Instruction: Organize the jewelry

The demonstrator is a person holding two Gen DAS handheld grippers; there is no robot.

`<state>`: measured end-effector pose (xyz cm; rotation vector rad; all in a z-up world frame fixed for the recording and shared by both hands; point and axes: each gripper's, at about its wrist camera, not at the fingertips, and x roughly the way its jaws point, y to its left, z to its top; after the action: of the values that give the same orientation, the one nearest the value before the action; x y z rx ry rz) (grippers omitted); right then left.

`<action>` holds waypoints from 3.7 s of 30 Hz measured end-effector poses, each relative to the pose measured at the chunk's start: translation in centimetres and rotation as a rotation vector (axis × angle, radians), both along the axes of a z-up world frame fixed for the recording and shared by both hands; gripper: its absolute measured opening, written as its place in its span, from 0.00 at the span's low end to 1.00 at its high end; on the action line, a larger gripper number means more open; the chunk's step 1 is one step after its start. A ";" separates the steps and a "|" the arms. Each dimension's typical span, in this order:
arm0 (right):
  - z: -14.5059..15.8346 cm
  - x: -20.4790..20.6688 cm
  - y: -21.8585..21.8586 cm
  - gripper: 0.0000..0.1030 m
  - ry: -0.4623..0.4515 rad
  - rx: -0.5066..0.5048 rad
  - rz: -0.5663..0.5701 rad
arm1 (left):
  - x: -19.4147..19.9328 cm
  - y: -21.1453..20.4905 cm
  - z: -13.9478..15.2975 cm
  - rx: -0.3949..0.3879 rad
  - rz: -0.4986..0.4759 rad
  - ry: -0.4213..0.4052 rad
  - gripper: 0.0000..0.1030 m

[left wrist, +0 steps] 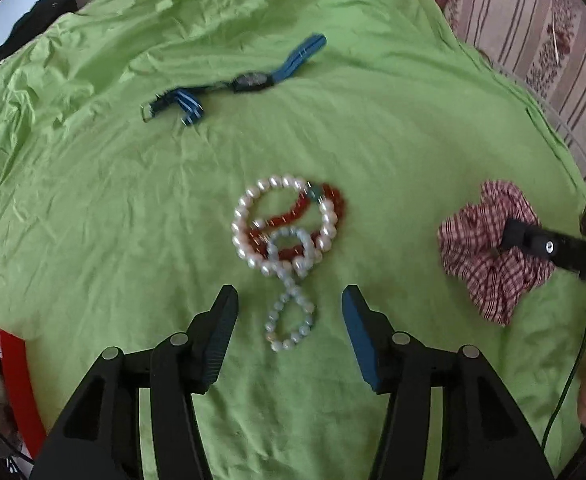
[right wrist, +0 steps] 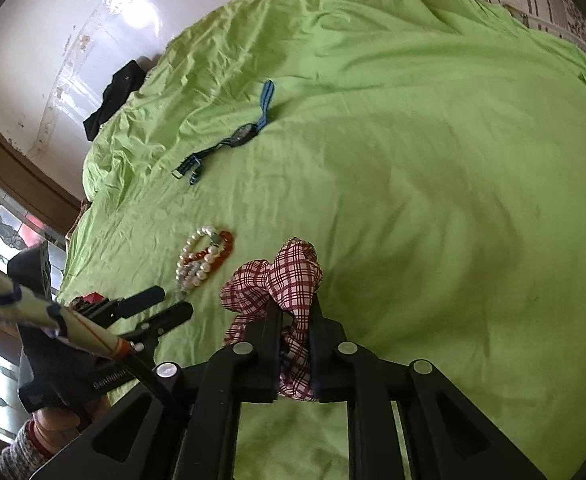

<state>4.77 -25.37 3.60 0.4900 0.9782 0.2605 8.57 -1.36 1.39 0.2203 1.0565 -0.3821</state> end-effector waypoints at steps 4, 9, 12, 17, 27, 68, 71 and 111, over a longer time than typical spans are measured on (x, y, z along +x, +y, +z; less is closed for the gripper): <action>-0.5 0.2 0.1 0.53 0.006 0.001 -0.017 | 0.2 0.1 -0.4 -0.046 0.022 0.036 0.07; -0.8 0.4 1.2 0.54 -0.001 -0.025 -0.001 | -0.4 1.2 0.7 -0.099 0.048 0.040 0.05; -1.1 0.6 2.2 0.17 0.004 -0.029 0.035 | -1.5 2.2 2.5 -0.146 0.064 0.024 0.05; -0.3 0.1 2.6 0.11 -0.023 -0.028 0.024 | -4.2 4.1 5.8 -0.208 0.073 -0.013 0.05; 3.1 -3.5 4.4 0.11 -0.107 -0.026 -0.025 | -12.3 10.3 10.9 -0.220 0.116 -0.127 0.05; 11.4 -7.9 42.5 0.11 -0.157 -0.159 0.495 | -22.8 37.2 7.1 -0.491 0.567 -0.203 0.05; 10.9 -5.7 45.3 0.11 -0.141 -0.183 0.509 | -22.7 37.3 6.5 -0.442 0.584 -0.213 0.05; 10.9 -4.1 45.4 0.48 -0.133 -0.262 0.511 | -22.7 36.3 5.7 -0.275 0.675 -0.264 0.53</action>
<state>0.64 20.00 14.52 -0.0250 0.9786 0.6065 -14.12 34.95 7.07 -0.3235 0.7508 0.1144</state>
